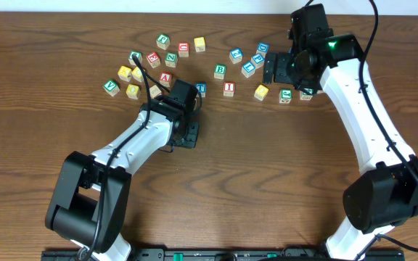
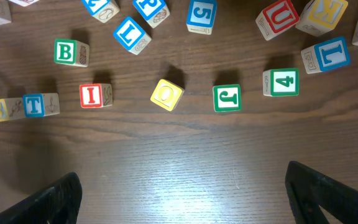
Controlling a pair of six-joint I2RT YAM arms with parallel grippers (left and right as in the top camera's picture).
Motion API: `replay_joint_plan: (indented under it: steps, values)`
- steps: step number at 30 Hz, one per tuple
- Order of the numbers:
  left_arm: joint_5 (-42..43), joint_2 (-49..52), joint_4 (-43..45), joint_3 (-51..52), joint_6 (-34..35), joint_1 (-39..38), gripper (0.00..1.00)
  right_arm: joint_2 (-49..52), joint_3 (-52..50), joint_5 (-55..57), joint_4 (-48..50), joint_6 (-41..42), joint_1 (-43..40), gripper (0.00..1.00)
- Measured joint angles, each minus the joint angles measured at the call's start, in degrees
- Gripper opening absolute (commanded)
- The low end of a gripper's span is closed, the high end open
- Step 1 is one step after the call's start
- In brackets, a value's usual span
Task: Spell out ROBOT
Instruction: 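Lower the R block onto the table in front of the cluster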
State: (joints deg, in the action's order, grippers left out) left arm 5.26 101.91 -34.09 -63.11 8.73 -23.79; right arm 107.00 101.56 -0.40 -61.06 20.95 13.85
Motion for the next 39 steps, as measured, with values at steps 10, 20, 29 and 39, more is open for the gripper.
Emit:
replay_joint_plan:
  steps: [10,20,29,39]
  values:
    - [0.00,0.00,0.00,0.00,-0.02,0.00,0.34,0.00,0.00,-0.02,0.00,0.00,0.00,0.99]
    - [0.00,0.00,-0.20,0.00,0.46,0.00,0.34,0.00,0.00,-0.02,0.00,0.00,0.00,0.99]
    - [0.00,0.00,-0.22,0.00,0.46,0.00,0.34,0.00,0.00,-0.02,0.00,0.00,0.00,0.99]
    - [0.00,0.00,-0.22,0.00,0.46,0.00,0.35,0.00,0.00,0.00,0.00,0.00,0.00,0.99]
